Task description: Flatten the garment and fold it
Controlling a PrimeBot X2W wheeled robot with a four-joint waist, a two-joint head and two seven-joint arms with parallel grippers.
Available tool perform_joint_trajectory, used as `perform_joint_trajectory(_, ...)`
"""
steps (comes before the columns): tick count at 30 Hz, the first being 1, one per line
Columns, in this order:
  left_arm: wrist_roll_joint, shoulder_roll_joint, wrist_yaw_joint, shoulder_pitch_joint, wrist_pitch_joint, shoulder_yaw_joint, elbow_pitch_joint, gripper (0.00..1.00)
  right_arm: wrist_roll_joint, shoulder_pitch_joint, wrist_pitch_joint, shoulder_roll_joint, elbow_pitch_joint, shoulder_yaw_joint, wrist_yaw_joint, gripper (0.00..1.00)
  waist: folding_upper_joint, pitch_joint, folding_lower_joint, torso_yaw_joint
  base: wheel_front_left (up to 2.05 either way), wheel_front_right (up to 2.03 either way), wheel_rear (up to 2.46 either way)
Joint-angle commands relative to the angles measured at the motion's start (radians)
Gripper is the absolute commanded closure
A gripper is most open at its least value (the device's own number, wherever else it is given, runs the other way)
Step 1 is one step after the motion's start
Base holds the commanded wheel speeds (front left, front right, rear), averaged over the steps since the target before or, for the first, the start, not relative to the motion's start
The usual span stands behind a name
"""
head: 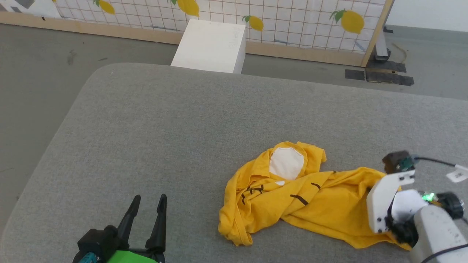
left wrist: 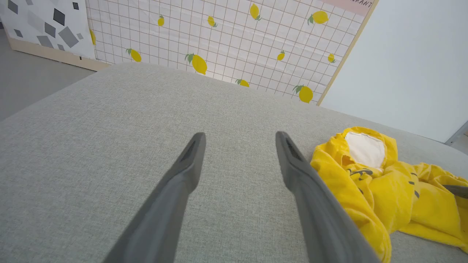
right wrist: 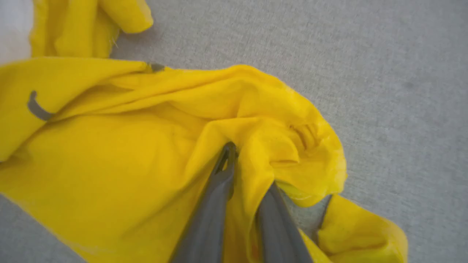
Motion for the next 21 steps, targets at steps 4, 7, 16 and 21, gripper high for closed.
perform_joint_trajectory(4, -0.001, -0.002, 0.0, -0.005, -0.004, 0.007, 0.001, 0.0, -0.012, -0.084, -0.055, -0.057, -0.043, -0.029, -0.002, 1.0, 0.0, -0.025, 0.0, -0.017, 0.0, 0.0, 0.0)
perform_joint_trajectory(7, 0.003, -0.01, 0.003, 0.0, -0.004, 0.007, -0.002, 0.0, -0.005, -0.121, -0.07, -0.086, -0.111, -0.033, -0.002, 1.0, 0.0, -0.044, 0.0, -0.026, 0.0, 0.0, 0.0)
perform_joint_trajectory(16, 0.01, -0.021, 0.009, 0.023, -0.004, 0.009, -0.01, 0.0, 0.202, -0.042, 0.041, -0.024, -0.365, 0.133, -0.002, 1.0, 0.0, -0.072, 0.0, -0.033, 0.0, 0.0, 0.0)
perform_joint_trajectory(21, 0.012, -0.017, 0.009, 0.025, -0.004, 0.007, -0.011, 0.0, 0.327, 0.068, 0.146, -0.02, -0.474, 0.293, -0.002, 1.0, 0.0, -0.075, 0.0, -0.016, 0.0, 0.0, 0.0)
